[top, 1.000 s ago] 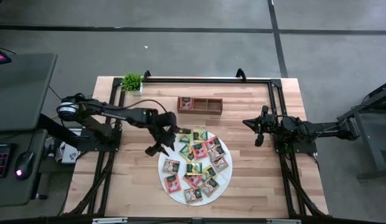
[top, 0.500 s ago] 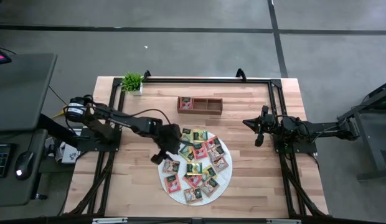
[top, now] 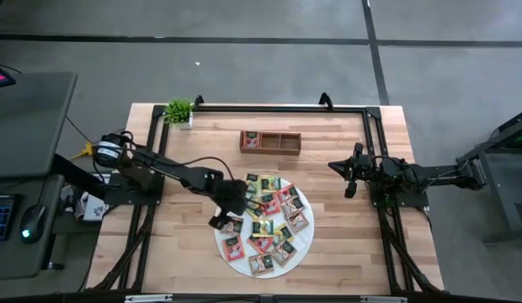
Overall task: Pick & Place Tea
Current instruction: Put the brown tea bag into the middle section of the wooden organizer
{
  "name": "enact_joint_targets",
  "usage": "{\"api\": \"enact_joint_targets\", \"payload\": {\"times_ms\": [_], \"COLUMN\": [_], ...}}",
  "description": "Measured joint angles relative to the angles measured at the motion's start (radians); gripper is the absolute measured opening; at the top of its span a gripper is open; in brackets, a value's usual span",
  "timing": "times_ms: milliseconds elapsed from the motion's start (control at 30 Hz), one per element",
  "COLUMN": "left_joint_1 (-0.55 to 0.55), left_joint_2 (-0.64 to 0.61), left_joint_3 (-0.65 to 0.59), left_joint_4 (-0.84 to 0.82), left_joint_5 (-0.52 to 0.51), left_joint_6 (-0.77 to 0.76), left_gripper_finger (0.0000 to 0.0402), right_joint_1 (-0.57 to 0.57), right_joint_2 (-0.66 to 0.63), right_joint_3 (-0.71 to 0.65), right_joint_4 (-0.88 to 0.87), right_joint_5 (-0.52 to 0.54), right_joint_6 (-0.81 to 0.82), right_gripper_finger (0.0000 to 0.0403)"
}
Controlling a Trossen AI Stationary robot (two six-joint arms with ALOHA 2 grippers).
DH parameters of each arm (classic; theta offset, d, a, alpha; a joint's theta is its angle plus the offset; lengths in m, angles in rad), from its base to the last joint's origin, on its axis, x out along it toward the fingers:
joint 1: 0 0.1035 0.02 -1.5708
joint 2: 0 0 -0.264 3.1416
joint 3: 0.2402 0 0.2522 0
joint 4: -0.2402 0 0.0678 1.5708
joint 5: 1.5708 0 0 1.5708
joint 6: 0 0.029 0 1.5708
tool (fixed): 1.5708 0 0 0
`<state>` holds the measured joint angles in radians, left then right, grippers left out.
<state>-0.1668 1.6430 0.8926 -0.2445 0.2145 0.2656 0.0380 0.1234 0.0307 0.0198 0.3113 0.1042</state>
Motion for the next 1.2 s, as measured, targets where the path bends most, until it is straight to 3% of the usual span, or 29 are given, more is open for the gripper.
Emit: {"api": "enact_joint_targets", "payload": {"times_ms": [267, 800, 1200], "left_joint_1": [-0.018, -0.086, -0.111], "left_joint_2": [0.071, 0.091, 0.108], "left_joint_3": [0.092, 0.093, 0.092], "left_joint_4": [-0.070, -0.102, -0.102], "left_joint_5": [-0.034, -0.141, -0.160], "left_joint_6": [-0.065, -0.124, -0.150], "left_gripper_finger": [0.0271, 0.0271, 0.0271], "right_joint_1": [0.000, 0.000, 0.000], "right_joint_2": [0.003, 0.002, 0.002], "right_joint_3": [0.000, 0.000, 0.000], "right_joint_4": [0.001, 0.001, 0.000], "right_joint_5": [0.000, 0.000, 0.000], "right_joint_6": [0.000, 0.000, 0.000], "right_gripper_finger": [0.0012, 0.0012, 0.0012]}}
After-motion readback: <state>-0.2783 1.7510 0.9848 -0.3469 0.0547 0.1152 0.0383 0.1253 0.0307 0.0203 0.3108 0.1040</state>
